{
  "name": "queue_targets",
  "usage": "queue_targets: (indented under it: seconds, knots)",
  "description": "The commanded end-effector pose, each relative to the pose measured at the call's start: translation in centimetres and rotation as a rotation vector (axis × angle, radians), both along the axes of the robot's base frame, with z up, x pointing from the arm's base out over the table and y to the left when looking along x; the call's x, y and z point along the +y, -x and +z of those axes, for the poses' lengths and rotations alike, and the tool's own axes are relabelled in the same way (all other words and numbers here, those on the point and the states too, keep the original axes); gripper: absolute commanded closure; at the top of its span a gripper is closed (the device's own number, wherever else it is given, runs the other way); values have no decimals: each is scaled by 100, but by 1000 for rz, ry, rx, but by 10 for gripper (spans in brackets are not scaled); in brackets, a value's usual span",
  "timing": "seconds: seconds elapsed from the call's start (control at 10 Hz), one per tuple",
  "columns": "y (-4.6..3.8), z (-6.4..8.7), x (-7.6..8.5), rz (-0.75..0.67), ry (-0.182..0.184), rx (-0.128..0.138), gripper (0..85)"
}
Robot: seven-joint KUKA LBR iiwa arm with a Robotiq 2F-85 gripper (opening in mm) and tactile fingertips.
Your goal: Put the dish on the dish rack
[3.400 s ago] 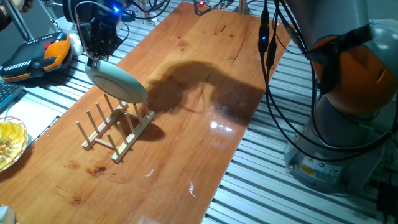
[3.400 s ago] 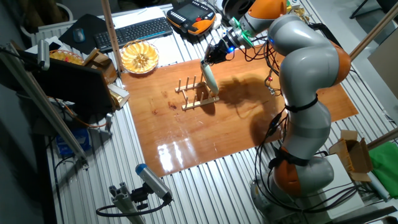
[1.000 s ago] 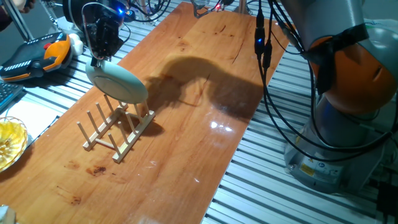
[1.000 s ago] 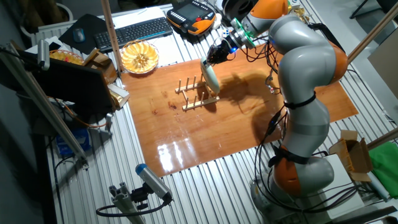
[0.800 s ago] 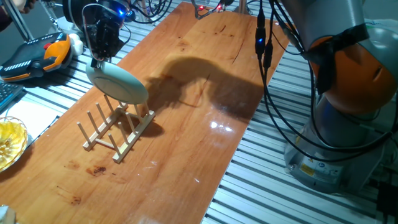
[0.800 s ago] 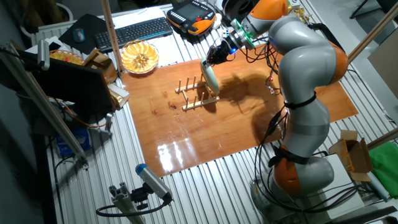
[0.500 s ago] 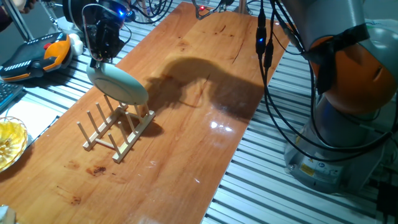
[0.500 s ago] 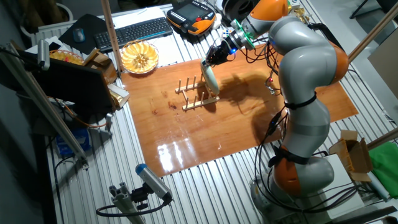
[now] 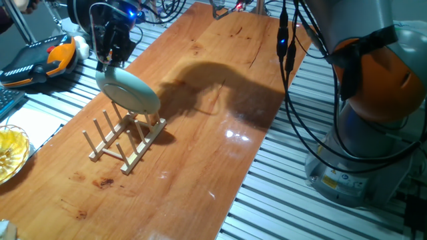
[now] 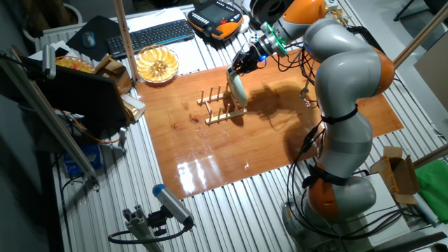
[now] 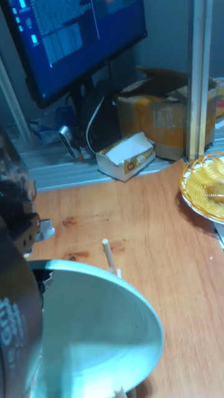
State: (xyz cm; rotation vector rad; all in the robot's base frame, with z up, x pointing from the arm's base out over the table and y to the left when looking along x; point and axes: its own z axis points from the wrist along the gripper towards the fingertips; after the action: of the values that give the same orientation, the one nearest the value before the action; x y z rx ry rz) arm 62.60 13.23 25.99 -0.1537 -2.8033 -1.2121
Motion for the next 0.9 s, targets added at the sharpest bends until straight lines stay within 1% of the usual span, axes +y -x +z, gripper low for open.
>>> queue_targets:
  seconds: [0.0,0.1,0.2,0.4,0.6,0.8]
  knots:
    - [-3,17,-22,-6,16,-7,537]
    - [-9,27,-53,-14,30,-13,540]
    - [-10,19,-76,-17,38,-15,540]
    - [4,-18,-120,-29,53,-32,540]
    - [4,-34,-166,-36,68,-42,543]
    - [2,-67,-192,-41,73,-47,543]
